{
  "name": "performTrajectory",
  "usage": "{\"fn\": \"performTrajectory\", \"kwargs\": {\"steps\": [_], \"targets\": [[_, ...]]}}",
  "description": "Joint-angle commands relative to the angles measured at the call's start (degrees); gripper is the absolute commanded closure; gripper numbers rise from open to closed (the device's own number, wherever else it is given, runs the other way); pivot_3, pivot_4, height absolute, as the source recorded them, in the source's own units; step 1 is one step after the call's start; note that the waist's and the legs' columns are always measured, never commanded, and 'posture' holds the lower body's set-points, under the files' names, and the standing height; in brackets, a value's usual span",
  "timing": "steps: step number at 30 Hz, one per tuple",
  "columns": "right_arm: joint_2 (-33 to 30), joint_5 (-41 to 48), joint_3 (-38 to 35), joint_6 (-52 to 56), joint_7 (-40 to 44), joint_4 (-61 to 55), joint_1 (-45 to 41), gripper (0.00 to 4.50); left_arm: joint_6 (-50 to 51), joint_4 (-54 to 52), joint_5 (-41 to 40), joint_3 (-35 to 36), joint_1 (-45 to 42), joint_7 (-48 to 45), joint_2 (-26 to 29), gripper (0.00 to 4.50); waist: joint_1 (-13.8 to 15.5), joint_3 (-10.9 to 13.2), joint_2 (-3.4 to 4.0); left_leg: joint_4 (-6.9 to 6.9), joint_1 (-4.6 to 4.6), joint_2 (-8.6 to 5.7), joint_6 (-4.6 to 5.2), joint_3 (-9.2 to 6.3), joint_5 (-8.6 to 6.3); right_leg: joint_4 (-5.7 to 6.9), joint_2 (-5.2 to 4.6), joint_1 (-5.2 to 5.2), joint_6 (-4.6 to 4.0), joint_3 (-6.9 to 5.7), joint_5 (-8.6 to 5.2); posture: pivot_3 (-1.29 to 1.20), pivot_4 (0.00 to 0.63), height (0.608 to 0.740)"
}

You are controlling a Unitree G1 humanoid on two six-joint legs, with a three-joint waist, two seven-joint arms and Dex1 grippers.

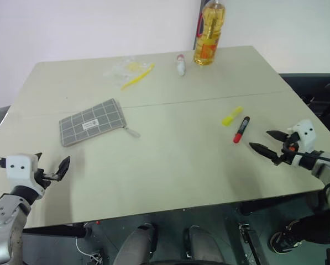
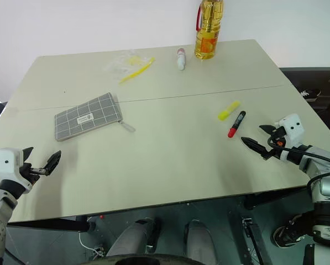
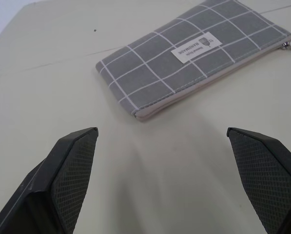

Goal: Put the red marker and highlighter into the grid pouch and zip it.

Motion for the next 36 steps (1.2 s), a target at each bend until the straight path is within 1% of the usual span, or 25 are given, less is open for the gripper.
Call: {"fn": "performTrajectory", "kwargs": {"steps": [1, 5, 11, 15, 22, 27, 29, 32, 36], "targets": [[0.17, 0.40, -0.45, -1.40, 0.11, -0.22, -1.53, 0.00, -0.94, -0.68, 0.05, 0.79, -0.04, 0.69, -0.14, 0.03, 0.00, 0.00, 0.00, 0.00, 0.00, 0.00, 0.00, 0.00, 0.00, 0.00, 0.00, 0.00, 0.00, 0.00, 0.00, 0.00, 0.150, 0.740], [0.70, 0.70, 0.33, -1.47, 0.08, -1.30, -2.39, 0.00, -1.33, -0.76, 0.63, 0.61, -0.04, 1.27, -0.42, 0.03, 0.02, 0.00, -0.01, 0.00, 0.00, 0.00, 0.00, 0.00, 0.00, 0.00, 0.00, 0.00, 0.00, 0.00, 0.00, 0.00, 0.150, 0.740], [3.47, 1.90, 3.24, 0.69, -0.32, -7.17, -5.59, 0.00, -1.86, -0.46, 1.66, 0.18, -0.43, 2.17, -0.64, 0.03, -0.09, 0.00, -0.01, 0.00, 0.02, 0.04, 0.00, 0.04, 0.00, 0.00, 0.01, -0.01, -0.03, 0.00, 0.03, 0.00, 0.150, 0.740], [6.43, 2.59, 6.40, 2.97, -1.00, -11.50, -8.20, 0.00, -2.72, -0.14, 2.56, 0.37, -0.41, 3.22, -1.14, 0.03, 0.01, -0.01, -0.02, 0.00, 0.01, 0.05, 0.00, 0.03, 0.00, 0.00, 0.01, -0.02, -0.03, 0.00, 0.04, 0.00, 0.150, 0.740], [13.92, 5.64, 13.35, 8.39, -2.57, -22.27, -11.66, 0.00, -4.70, 1.34, 4.47, 0.63, -0.50, 4.74, -1.82, 0.03, 0.00, -0.03, -0.07, -0.01, -0.01, 0.05, 0.00, 0.02, 0.00, 0.00, 0.01, -0.06, -0.02, 0.00, 0.05, 0.00, 0.150, 0.740], [17.05, 6.35, 16.01, 10.03, -3.47, -25.29, -10.79, 0.00, -6.71, 4.99, 8.62, 1.23, -1.70, 5.64, 1.70, 0.03, 0.12, -0.12, -0.22, -0.01, 0.00, 0.04, -0.06, -0.01, -0.03, 0.00, 0.03, -0.10, -0.01, 0.00, 0.06, 0.00, 0.150, 0.740], [17.70, 6.39, 16.42, 10.15, -3.76, -25.56, -10.37, 0.00, -8.83, 7.57, 11.44, 1.31, -2.22, 6.02, 4.36, 0.03, 0.13, -0.14, -0.25, -0.01, 0.00, 0.04, -0.09, -0.01, -0.06, 0.00, 0.03, -0.13, -0.01, 0.00, 0.06, 0.00, 0.150, 0.740], [18.61, 6.59, 17.10, 10.19, -3.90, -25.78, -10.14, 0.00, -13.48, 14.03, 18.25, -0.52, -3.43, 7.42, 9.87, 0.03, 0.03, -0.16, -0.29, -0.01, 0.01, 0.04, -0.11, 0.00, -0.06, 0.00, 0.03, -0.20, -0.02, 0.00, 0.07, 0.00, 0.150, 0.740], [19.45, 6.64, 17.93, 10.06, -4.15, -25.91, -10.07, 0.00, -16.84, 22.34, 20.54, -2.01, -8.49, 8.75, 12.82, 0.03, 0.02, -0.16, -0.26, -0.04, 0.02, 0.04, -0.11, 0.00, -0.07, 0.01, 0.04, -0.30, -0.03, 0.00, 0.10, 0.00, 0.150, 0.740]]}}
